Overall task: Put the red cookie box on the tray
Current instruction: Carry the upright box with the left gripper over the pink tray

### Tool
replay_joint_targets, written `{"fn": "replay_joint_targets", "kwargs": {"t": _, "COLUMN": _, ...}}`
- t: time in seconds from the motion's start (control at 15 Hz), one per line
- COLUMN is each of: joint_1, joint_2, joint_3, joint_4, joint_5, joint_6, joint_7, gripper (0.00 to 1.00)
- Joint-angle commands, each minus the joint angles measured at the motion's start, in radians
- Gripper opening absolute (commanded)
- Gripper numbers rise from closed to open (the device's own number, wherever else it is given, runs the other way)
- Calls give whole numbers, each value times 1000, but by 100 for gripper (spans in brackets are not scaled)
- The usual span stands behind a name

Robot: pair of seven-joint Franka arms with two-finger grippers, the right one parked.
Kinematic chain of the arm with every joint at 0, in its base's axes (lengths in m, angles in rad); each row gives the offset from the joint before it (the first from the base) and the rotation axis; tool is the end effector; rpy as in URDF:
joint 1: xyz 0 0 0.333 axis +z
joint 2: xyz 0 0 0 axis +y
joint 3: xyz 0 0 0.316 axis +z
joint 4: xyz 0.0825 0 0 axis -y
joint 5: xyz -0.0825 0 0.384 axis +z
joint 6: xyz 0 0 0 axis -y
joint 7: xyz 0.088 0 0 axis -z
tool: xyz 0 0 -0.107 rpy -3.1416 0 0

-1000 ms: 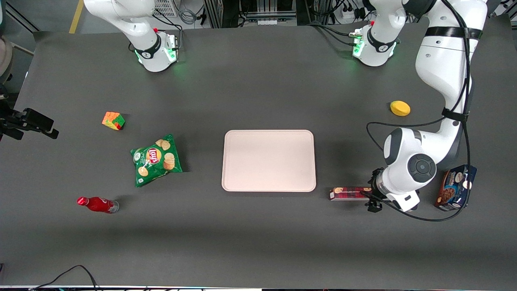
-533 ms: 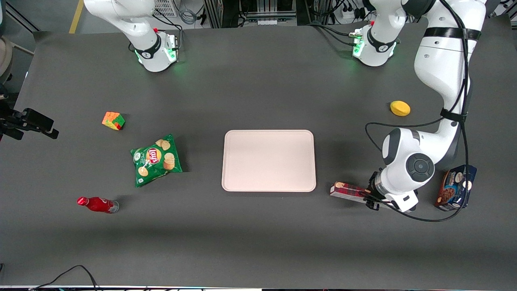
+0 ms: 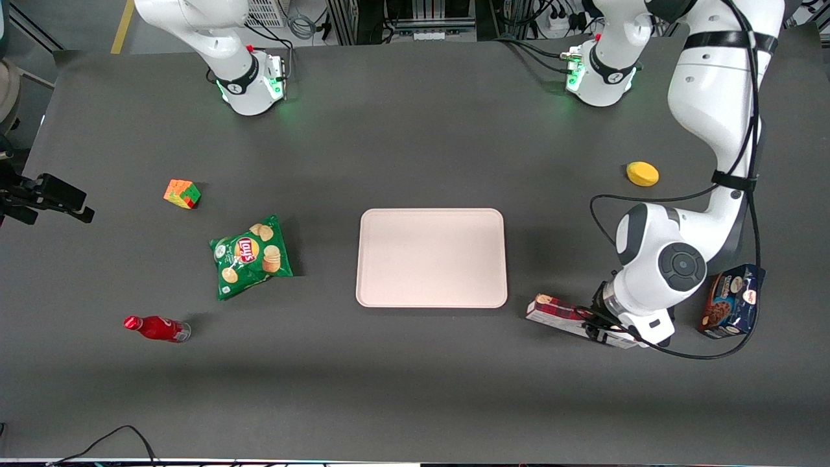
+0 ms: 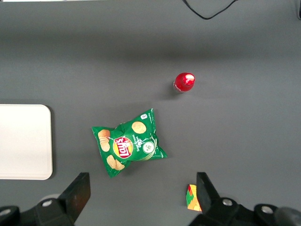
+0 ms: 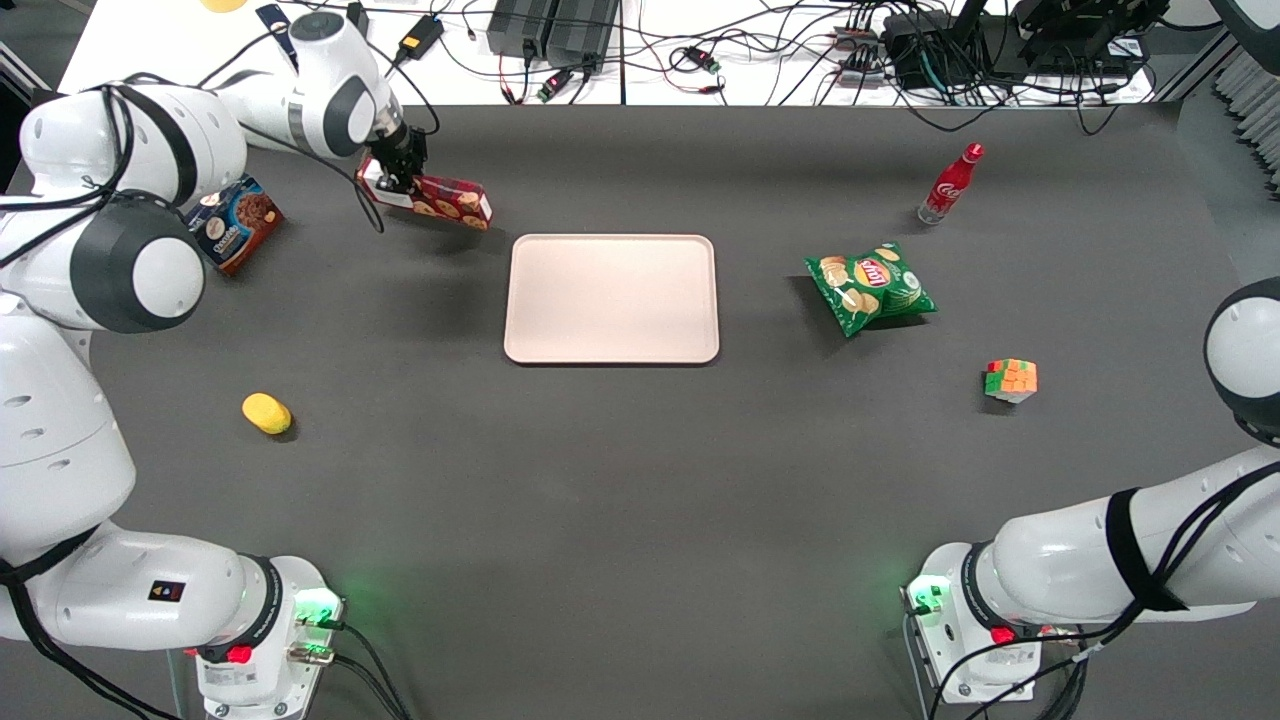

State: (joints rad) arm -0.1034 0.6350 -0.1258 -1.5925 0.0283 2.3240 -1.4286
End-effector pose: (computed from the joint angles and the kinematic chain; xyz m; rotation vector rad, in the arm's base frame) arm 0.6909 -0.1475 0.2742 2.4942 1.7232 0.0464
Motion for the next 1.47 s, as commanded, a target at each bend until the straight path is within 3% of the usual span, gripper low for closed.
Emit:
{"fn": "replay_joint_targets", "kwargs": {"t": 0.0, "joint_1": -7, "joint_2": -40, "joint_3": -53, "joint_4": 132, "joint_5": -18, "joint_6": -234, "joint_7": 62, "gripper": 18}}
{"fn": "replay_joint_targets", "kwargs": {"t": 0.4, "joint_1": -9, "joint_2": -174, "joint_3": -100, "joint_4": 195, "joint_5": -19, "joint_6": -464, "joint_7": 392, "gripper": 19}}
{"fn": "replay_joint_targets", "kwargs": {"t": 0.73, "joint_1": -10, "joint_2": -245, "joint_3": -165, "joint_4": 187, "joint_5": -10, "joint_6": -546, "joint_7": 663, "gripper": 24}}
{"fn": "replay_joint_targets", "kwargs": {"t": 0.8, "joint_1": -10, "joint_2": -248, "joint_3": -191, "joint_4": 181, "joint_5": -4, "joint_6": -545, "joint_7": 683, "gripper": 24}}
{"fn": "replay_joint_targets", "kwargs": {"t": 1.07, "joint_1": -47, "joint_2": -216, "joint_3": -308, "joint_4": 143, "joint_5": 153, "joint_6": -528, "joint_7": 709, "gripper": 25}}
{"fn": "replay_joint_targets", "kwargs": {"t": 1.4, "joint_1": -101, "joint_2": -189, "joint_3": -330, "joint_4": -1, "joint_5": 177, "joint_6": -364, "joint_7": 692, "gripper": 22}}
